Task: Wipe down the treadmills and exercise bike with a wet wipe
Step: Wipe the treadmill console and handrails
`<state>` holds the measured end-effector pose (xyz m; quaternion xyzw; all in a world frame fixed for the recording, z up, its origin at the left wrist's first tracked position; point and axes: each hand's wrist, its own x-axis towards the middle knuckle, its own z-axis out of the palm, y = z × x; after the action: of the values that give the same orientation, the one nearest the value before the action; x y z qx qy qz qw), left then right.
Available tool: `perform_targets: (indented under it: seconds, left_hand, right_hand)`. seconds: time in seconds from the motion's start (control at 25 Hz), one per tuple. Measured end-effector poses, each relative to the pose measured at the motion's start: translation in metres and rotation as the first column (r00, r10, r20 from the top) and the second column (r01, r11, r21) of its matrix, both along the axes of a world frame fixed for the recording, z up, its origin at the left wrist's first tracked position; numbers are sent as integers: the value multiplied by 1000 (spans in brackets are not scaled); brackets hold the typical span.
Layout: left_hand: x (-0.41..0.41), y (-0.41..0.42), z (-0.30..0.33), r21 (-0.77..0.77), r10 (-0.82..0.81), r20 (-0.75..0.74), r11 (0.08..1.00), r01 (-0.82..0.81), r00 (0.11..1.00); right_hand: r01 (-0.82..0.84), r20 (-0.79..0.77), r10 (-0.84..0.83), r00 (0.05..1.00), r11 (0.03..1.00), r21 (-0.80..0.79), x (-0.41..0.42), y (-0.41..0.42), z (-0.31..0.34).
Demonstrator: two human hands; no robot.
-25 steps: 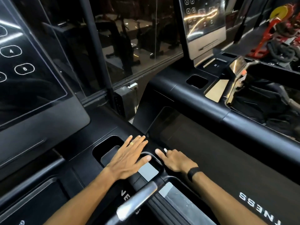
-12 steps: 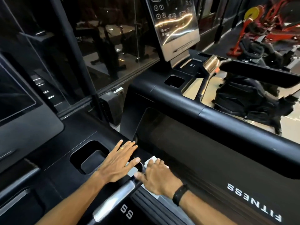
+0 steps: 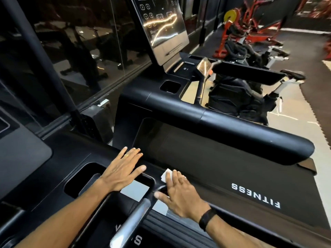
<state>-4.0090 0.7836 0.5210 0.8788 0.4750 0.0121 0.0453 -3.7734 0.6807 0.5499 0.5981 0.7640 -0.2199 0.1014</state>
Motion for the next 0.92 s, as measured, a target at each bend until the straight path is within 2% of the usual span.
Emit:
perform_targets:
  seconds: [0.12, 0.16, 0.24, 0.32, 0.44, 0.52, 0.6, 0.72, 0.8, 0.92]
  left_hand:
    - [-7, 5, -7, -47, -4, 51, 999, 6, 999]
    - [-6, 6, -8, -58, -12, 89, 998, 17, 996]
    - [-6, 4, -11, -58, -16, 152, 998, 25, 988]
    - [-6, 2, -13, -43, -3, 195, 999, 12, 981]
    - [-9, 4, -14, -44, 67, 292, 997, -56, 954]
    - [-8, 5, -13, -45, 137, 375, 990, -130, 917]
    - [-8, 4, -14, -29, 194, 428, 979, -201, 883]
    - [-10, 4, -15, -29, 237, 447, 967, -251, 862]
    - [-9, 5, -17, -37, 249, 457, 964, -262, 854]
    - [-7, 7, -17, -45, 261, 465, 961, -272, 846]
  right_hand:
    - [52, 125, -55, 991, 998, 28, -11, -12, -6]
    - [54, 130, -56, 990, 998, 17, -18, -18, -7]
    - [78, 165, -93, 982, 992, 100, -25, -28, -9]
    - [148, 119, -162, 980, 982, 120, -17, -21, -19]
    - [322, 111, -319, 941, 947, -9, -2, 22, -14]
    - [405, 37, -404, 914, 905, -132, -8, 52, -7]
    - [348, -50, -359, 932, 924, -157, -29, 64, -10]
    - [173, -71, -172, 982, 985, 5, -49, 37, -18]
    - [50, -59, -43, 997, 992, 113, -42, 4, -19]
    - [83, 1, -83, 997, 989, 123, -15, -11, -19]
